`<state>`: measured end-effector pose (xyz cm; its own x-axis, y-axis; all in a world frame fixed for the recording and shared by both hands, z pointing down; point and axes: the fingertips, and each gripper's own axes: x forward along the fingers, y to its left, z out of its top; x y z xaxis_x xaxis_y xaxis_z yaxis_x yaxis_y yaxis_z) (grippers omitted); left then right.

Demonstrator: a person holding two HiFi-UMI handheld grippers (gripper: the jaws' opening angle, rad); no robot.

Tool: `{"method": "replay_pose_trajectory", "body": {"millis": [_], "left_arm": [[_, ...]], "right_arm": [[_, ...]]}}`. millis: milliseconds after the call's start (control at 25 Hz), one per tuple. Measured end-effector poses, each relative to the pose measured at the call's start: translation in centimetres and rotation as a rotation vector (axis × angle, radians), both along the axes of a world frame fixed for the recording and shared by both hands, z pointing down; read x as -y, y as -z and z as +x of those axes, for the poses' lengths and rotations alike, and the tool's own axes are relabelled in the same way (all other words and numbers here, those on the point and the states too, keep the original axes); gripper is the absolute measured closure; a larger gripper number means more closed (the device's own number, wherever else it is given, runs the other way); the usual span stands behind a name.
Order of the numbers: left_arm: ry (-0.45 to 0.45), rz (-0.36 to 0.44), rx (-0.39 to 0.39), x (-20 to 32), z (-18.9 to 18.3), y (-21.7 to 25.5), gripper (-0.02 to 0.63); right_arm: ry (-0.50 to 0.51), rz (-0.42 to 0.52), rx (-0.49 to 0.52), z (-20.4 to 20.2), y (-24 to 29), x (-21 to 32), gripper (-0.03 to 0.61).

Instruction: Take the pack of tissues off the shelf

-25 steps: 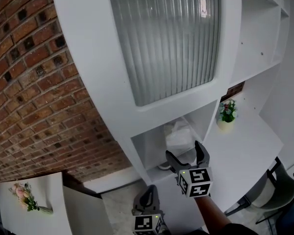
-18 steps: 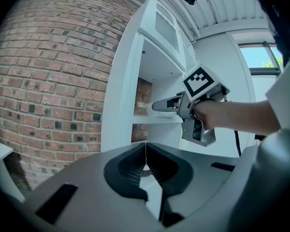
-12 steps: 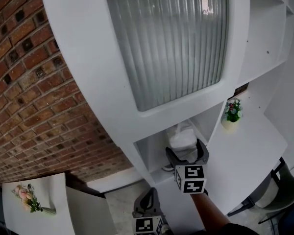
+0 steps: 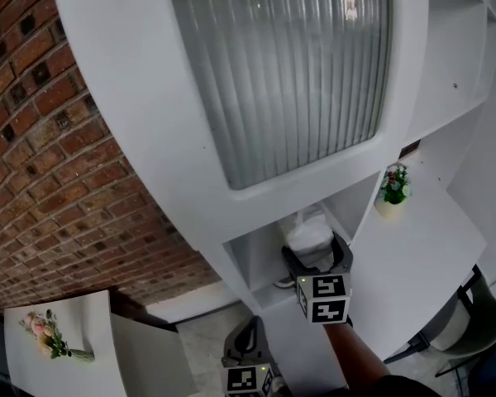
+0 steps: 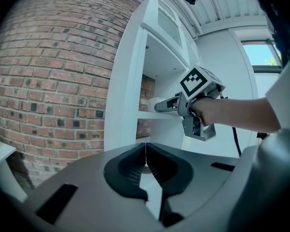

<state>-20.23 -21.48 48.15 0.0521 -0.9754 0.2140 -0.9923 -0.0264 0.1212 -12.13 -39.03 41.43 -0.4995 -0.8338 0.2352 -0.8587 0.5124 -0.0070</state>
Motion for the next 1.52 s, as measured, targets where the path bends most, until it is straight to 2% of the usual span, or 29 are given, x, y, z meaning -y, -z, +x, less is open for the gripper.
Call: {"method": "replay_pose_trajectory", "body": {"millis": [440, 880, 1520], "left_arm": [[0.003, -0.002, 0.002, 0.0, 0.0, -0.2, 0.602], [0.011, 0.003, -0.002, -0.6, 0.2, -0.5, 0.603], [-0.039, 0.048, 0.000, -1.8, 2.4, 0.5, 0.601]], "right_arm": [[0.047, 0.017, 0.065, 0.1, 0.3, -0.8, 0.160], [0.081, 0.102, 0.141, 1.0, 1.8, -2.9, 0.184], [0.086, 0.165, 0.164, 4.4, 3.1, -7.2, 0.189]]}}
